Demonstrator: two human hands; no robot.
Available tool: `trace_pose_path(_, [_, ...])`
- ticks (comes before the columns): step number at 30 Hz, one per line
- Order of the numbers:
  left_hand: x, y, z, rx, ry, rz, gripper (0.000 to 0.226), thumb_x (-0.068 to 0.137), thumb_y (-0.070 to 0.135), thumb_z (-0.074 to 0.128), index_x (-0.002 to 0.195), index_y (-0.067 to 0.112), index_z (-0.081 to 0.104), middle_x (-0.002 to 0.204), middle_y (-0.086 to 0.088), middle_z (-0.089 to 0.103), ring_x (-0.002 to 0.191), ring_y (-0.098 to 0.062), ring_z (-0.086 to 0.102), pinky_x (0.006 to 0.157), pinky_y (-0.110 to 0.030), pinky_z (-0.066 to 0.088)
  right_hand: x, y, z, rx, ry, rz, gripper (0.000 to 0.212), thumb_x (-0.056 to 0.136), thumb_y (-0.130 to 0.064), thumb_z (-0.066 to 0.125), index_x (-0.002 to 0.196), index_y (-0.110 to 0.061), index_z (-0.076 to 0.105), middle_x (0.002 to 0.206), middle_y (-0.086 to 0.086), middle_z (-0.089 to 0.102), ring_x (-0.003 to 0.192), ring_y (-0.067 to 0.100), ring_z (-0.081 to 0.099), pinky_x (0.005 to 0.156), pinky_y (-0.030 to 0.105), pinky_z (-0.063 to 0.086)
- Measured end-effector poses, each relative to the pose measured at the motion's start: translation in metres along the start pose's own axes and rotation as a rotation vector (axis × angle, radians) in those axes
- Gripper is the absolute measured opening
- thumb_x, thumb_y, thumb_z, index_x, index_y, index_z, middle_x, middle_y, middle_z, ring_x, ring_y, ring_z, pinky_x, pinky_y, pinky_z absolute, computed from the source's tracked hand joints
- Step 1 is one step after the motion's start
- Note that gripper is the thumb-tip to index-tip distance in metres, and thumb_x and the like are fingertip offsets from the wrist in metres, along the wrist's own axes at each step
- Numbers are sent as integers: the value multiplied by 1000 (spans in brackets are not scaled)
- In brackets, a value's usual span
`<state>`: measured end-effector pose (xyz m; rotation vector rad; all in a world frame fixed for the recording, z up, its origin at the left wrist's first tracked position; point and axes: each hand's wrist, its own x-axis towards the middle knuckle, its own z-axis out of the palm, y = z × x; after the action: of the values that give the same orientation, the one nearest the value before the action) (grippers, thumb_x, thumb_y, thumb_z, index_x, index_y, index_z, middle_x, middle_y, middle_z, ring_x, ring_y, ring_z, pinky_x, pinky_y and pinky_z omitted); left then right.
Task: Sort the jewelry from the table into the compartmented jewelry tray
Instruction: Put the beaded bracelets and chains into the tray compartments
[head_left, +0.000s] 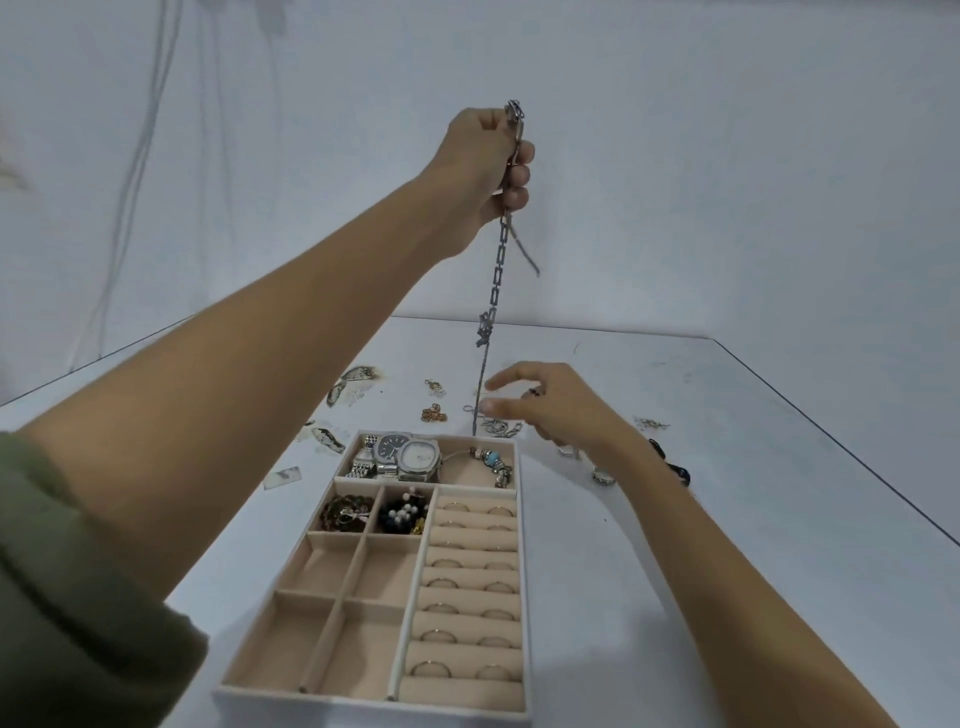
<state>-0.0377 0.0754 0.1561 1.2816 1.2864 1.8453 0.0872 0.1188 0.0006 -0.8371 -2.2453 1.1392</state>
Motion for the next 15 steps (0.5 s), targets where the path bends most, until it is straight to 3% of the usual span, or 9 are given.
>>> trace_pose_path(3, [0,-2,-3,-7,3,-9,30,101,7,31,73,16,36,69,-1,44,47,-9,35,42,-19,30,6,3,14,-27,23,-72,16,83,-23,73,95,-12,74,64,-10,59,39,-4,43,45,6,31])
trace_pose_path(6, [0,-6,-5,1,11,-7,30,100,4,29,73,16,34,69,-2,43,46,-9,33,41,-19,26,12,6,21,-56,104,-91,11,83,-24,72,84,-14,76,71,5,68,51,6,45,56,20,39])
trace_pose_path(9, [-5,-14,-8,67,-11,-27,32,98,1,28,71,17,36,68,-2,44,41,-7,33,41,-18,22,16,4,18,-33,260,-123,7,81,-28,72,80,-22,77,73,-4,71,61,13,54,66,33,46])
trace_pose_path(15, [-25,-52,-11,338,-133,-149,12,96,14,45,88,12,54,72,0,49,47,-8,32,42,-17,26,14,-10,-3,10,500,-202,10,84,-27,67,80,-30,75,64,-8,69,65,8,63,65,28,46])
